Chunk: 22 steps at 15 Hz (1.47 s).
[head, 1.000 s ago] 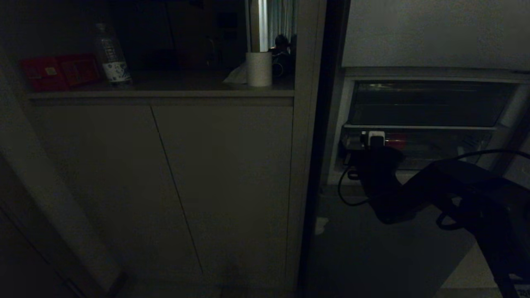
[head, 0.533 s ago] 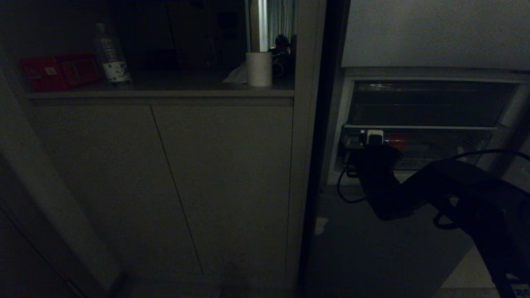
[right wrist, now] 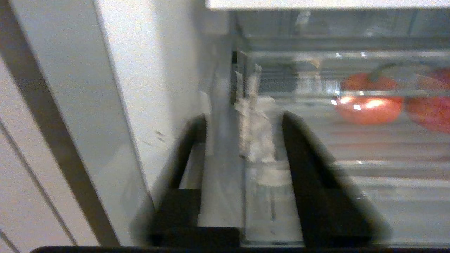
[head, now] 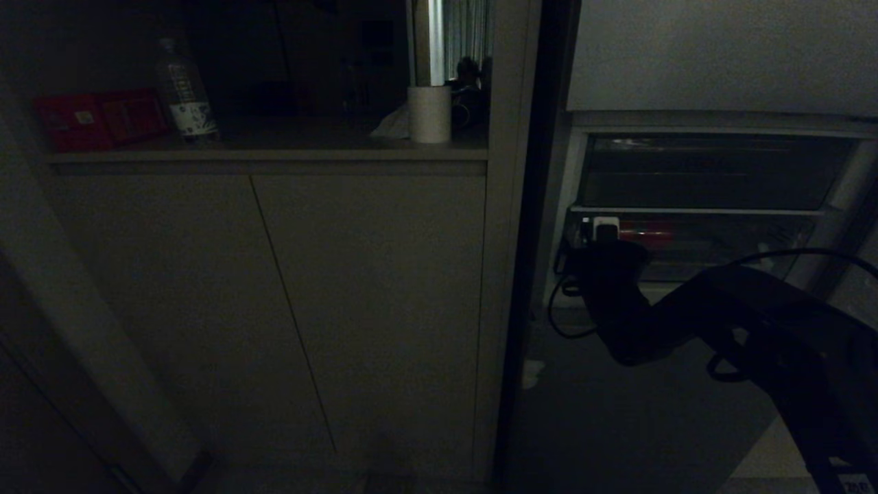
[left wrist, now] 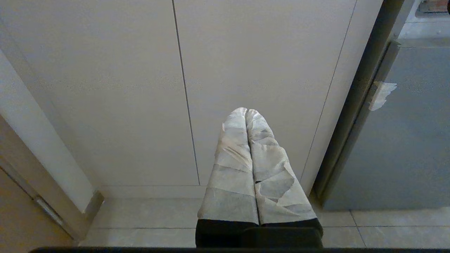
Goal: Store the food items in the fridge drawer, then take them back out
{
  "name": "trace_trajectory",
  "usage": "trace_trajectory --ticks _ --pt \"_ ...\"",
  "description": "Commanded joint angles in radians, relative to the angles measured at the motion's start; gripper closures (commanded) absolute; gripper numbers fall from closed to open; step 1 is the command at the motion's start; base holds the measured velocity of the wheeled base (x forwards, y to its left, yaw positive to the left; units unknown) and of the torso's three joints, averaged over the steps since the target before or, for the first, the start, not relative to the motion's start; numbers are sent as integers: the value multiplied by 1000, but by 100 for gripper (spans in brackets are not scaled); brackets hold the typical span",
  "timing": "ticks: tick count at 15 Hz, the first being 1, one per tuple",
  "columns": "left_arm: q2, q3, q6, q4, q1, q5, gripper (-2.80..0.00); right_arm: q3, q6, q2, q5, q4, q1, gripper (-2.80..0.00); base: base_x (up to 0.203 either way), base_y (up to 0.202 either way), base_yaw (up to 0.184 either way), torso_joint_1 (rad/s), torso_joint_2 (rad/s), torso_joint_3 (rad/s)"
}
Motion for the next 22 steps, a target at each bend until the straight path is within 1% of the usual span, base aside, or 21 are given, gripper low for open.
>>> trace_trajectory --ticks 1,6,8,10,11,13,17,20,22 --pt "0 0 0 0 0 0 0 -27 -1 3 -23 -5 4 0 0 0 0 0 0 0" --pt "0 0 0 0 0 0 0 -13 9 -3 -45 -22 5 0 0 0 0 0 0 0" --pt "0 0 0 0 0 0 0 25 8 -17 -43 -45 5 0 0 0 0 0 0 0" --pt "0 0 0 0 0 0 0 126 13 -61 -23 -64 4 0 0 0 0 0 0 0" --pt "0 0 0 0 0 0 0 148 26 -80 -9 -76 2 0 0 0 0 0 0 0" --pt "0 0 0 0 0 0 0 183 31 -88 -7 -99 -2 0 0 0 0 0 0 0" --pt "0 0 0 0 0 0 0 362 35 -147 17 -169 -1 0 0 0 0 0 0 0" --pt "0 0 0 0 0 0 0 486 58 -191 47 -233 -1 0 0 0 0 0 0 0" --pt "0 0 0 0 0 0 0 567 69 -211 52 -275 -1 0 0 0 0 0 0 0"
